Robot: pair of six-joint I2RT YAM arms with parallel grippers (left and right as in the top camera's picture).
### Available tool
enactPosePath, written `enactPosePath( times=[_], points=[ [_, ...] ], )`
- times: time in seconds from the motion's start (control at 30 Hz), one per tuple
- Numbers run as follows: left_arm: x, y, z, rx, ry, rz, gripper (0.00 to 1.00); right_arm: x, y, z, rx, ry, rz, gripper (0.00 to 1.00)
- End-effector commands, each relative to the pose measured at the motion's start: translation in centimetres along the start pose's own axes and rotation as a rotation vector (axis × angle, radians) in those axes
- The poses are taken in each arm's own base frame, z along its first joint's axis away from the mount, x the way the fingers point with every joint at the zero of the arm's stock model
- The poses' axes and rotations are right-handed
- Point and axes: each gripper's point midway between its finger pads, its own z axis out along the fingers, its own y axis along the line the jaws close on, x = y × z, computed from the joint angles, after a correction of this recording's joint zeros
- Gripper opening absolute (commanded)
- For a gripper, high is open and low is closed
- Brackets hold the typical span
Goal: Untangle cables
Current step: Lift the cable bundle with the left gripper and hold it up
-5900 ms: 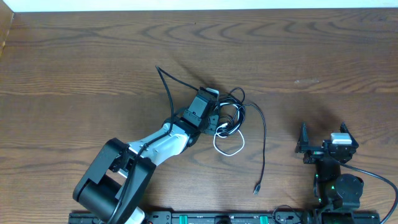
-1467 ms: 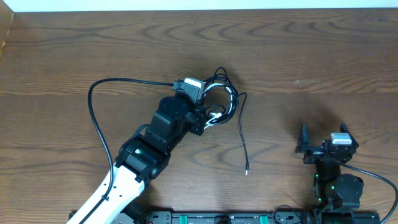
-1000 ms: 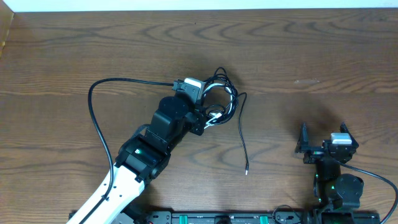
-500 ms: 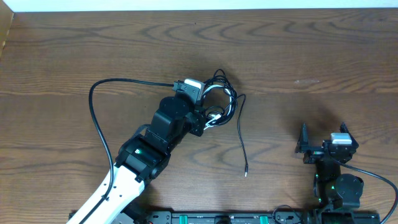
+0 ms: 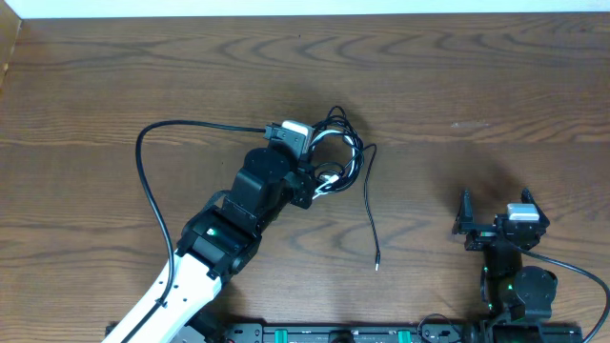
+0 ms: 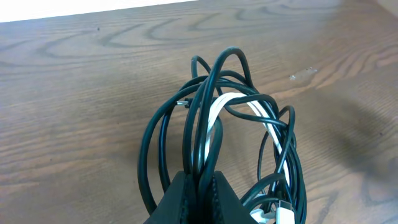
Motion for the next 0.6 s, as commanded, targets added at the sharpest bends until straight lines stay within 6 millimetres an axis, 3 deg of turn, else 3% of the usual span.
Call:
enactPosePath(
  times=[0.0, 0.37, 0.57],
  points=[
    [-0.9, -0.3, -0.4, 0.015, -0.022, -0.053, 0.08, 0.0, -0.4, 0.0, 0.018, -0.001, 0.01, 0.99],
    [-2.0, -0.6, -1.7, 0.044, -0.06, -0.407, 0.08, 0.0, -0.4, 0.0, 0.018, -0.001, 0.01, 0.99],
    [-1.8, -1.8, -1.9, 0.115, -0.025, -0.577, 0.08, 0.0, -0.4, 0.0, 0.018, -0.001, 0.01, 0.99]
  ],
)
